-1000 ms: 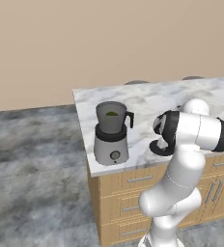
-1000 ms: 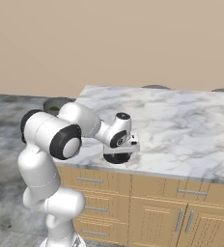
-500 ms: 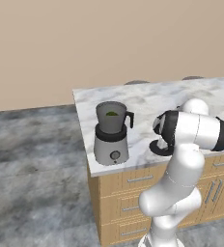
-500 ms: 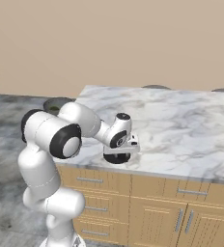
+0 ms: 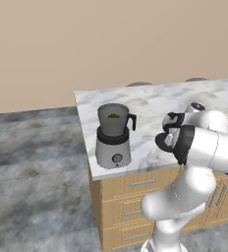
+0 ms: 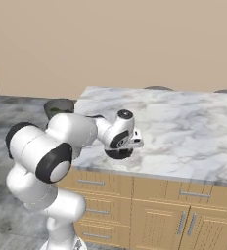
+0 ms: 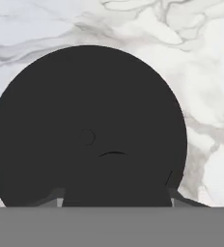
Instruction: Grab the garlic and lime from the fridge, place them in the blender, close the lid, and turn on the blender to create a marinade.
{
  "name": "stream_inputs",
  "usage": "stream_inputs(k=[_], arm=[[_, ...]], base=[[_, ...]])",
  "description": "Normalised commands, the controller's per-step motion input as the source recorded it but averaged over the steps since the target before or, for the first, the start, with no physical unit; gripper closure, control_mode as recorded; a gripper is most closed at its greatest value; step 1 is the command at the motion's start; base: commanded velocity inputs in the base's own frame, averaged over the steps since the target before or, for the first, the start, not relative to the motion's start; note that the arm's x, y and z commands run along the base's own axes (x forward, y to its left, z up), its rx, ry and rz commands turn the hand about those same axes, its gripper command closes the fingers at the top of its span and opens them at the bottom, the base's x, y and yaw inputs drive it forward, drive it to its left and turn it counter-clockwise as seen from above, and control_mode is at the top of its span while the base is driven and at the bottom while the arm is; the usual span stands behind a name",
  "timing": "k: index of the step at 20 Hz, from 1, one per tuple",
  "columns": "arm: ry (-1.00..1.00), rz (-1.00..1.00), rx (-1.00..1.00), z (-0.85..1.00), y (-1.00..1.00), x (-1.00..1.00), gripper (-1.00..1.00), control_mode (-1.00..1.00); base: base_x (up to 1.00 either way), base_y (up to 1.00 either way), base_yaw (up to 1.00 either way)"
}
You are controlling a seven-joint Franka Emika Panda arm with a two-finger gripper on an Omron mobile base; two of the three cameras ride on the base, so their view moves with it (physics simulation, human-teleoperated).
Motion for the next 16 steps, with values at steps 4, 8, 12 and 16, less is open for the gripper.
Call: stream_inputs(k=[4,8,12,16], arm=[[-0.20,0.00,-0.07,1.00,0.01,-0.26,1.00,-1.00],[-0.08,0.00,-0.07,1.00,0.14,-0.04,1.00,-1.00],[-0.01,0.00,-0.07,1.00,0.26,0.00,1.00,-1.00],[0.00,0.00,-0.07,1.00,0.36,0.00,1.00,-1.00]], base=[[0.00,0.00,0.00],[0.00,0.00,0.00],[0.00,0.00,0.00],[0.00,0.00,0.00]])
